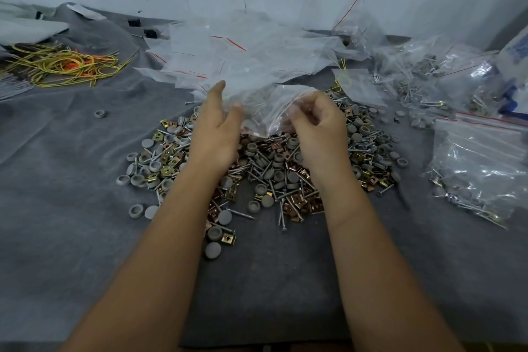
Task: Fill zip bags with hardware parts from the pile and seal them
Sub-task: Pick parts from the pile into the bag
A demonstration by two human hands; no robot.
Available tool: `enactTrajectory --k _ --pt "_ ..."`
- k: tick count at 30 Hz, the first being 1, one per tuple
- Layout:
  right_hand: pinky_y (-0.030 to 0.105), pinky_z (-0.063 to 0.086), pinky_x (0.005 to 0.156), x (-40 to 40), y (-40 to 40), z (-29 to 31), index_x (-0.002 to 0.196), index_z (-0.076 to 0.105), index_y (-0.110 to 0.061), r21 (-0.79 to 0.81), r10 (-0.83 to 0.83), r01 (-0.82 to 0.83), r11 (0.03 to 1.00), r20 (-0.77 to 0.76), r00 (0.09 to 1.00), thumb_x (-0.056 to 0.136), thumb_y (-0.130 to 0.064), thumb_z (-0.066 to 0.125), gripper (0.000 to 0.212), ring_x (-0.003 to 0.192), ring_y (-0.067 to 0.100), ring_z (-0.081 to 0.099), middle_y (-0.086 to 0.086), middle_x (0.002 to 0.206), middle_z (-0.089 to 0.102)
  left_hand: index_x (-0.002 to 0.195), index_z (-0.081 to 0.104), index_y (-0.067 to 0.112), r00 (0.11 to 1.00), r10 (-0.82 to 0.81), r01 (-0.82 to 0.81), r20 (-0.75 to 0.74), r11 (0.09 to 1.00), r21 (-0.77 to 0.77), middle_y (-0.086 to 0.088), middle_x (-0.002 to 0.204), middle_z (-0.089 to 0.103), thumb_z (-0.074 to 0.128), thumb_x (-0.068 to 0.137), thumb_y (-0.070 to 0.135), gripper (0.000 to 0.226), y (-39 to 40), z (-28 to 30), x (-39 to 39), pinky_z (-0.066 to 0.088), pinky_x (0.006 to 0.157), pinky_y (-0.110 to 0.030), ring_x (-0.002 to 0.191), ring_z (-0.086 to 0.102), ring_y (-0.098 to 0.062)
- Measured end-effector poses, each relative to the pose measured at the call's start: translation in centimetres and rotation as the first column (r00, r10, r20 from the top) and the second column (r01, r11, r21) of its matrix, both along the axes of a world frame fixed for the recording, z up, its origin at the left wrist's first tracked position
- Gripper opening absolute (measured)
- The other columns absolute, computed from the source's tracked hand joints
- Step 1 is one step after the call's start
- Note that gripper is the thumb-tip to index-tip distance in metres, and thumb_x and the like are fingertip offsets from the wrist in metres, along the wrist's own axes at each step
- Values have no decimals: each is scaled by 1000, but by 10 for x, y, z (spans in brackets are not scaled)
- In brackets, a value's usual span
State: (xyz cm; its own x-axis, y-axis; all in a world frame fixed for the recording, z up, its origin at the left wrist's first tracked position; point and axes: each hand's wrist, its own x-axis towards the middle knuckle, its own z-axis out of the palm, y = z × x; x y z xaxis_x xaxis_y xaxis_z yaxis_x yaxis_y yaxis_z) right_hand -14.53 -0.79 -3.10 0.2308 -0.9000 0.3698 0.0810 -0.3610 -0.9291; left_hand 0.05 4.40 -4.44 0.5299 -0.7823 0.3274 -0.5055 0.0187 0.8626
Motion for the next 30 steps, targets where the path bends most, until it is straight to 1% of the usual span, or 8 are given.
enactTrajectory --k 3,6,14,18,24,26,28,30 --pt "20 51 66 -1 -1 2 81 63 -16 78 71 -81 994 117 991 90 1 58 19 67 7 62 -3 71 64 136 44 24 975 35 -65 -221 989 -129 0 104 60 53 99 21 39 -1 5 4 47 61 -12 71 56 9" --pt "18 50 64 -3 0 2 80 62 -14 72 69 -75 995 82 994 90 3 57 20 63 5 60 -2 69 63 123 52 19 940 63 -143 -335 965 -220 -4 93 60 56 95 5 32 -1 7 7 54 69 -28 74 60 -7" --pt "28 58 72 1 4 -1 82 62 -20 -51 53 -63 997 -185 981 91 -3 61 19 77 15 69 4 83 66 108 62 18 922 225 -330 -317 882 -335 -3 89 62 57 96 7 17 1 8 14 52 65 -25 73 60 -15" --pt "25 54 65 1 4 -1 86 65 -17 -13 141 -145 989 -156 978 90 0 61 18 72 16 70 5 81 66 104 64 21 902 257 -374 -346 868 -328 4 82 60 57 96 10 16 0 6 15 54 70 -30 74 60 -16" --pt "22 50 60 -1 6 1 85 70 -12 48 300 -299 953 -23 954 86 0 61 15 63 15 66 3 72 69 107 65 19 880 279 -409 -383 857 -314 7 76 57 56 97 10 16 -1 4 19 49 62 -18 60 54 0" --pt "21 50 60 -1 6 2 80 69 -15 42 278 -277 960 -27 960 84 0 61 17 63 15 66 2 72 69 113 65 17 893 271 -376 -358 888 -265 4 87 61 56 97 12 19 0 4 20 53 70 -23 71 58 -1" --pt "25 53 62 -1 4 1 78 68 -18 4 186 -187 982 -92 978 85 1 62 21 69 16 68 3 75 69 124 63 18 924 258 -315 -281 931 -183 1 112 62 58 95 17 29 1 3 19 52 93 -32 99 59 -6" --pt "30 58 70 -1 3 -2 79 67 -20 -53 81 -93 994 -196 977 85 -4 64 18 79 19 68 3 81 70 127 61 21 951 302 -308 -62 942 -133 0 130 56 60 93 24 34 3 4 15 41 107 -39 123 48 -15"
